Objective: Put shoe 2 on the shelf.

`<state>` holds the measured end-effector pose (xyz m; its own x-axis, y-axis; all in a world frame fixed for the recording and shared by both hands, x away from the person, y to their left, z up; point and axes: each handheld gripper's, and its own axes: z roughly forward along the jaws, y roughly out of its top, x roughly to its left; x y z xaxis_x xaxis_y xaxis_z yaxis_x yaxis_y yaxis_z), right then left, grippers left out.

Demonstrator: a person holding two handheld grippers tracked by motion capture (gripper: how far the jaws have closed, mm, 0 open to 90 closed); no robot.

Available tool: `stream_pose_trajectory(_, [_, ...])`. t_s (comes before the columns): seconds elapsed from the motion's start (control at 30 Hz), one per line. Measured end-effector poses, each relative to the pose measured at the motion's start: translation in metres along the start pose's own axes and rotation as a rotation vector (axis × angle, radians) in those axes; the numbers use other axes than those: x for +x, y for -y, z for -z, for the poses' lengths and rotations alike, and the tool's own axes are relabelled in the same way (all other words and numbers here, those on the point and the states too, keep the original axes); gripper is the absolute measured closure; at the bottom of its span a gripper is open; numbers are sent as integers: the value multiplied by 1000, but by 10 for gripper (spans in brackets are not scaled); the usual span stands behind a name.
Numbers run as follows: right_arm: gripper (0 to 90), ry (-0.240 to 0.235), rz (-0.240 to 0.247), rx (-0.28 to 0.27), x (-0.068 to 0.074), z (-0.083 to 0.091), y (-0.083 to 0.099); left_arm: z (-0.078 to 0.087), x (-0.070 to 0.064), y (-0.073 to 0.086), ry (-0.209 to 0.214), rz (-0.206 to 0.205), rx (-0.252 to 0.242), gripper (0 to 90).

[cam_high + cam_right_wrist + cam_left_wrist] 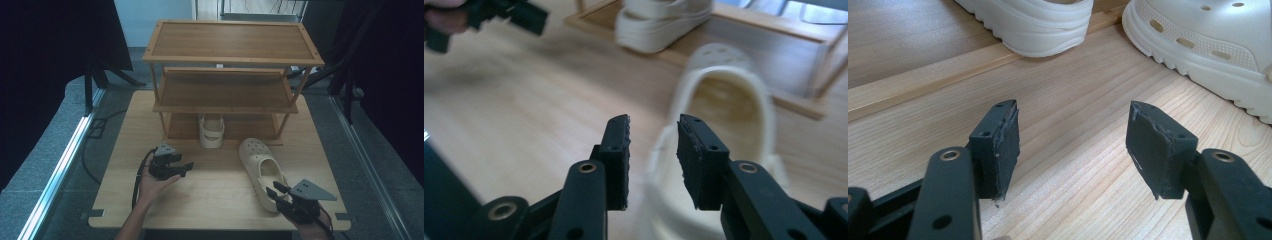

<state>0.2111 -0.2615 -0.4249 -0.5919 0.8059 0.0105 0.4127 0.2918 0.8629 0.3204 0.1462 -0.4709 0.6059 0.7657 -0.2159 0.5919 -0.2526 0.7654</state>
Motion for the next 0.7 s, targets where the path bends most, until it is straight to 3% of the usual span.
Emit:
stream_pose_trajectory(0.23, [595, 84, -32, 31, -32, -12, -1, -1, 0, 0, 1, -2, 7, 383])
stream_pose_trajectory(0.4, [560, 107, -59, 51, -47, -23, 1, -1, 0, 0, 4, -3, 11, 380])
stream_pose_trajectory(0.7, [525, 122, -87, 93, -60, -44, 6, -3, -1, 1, 4, -2, 19, 377])
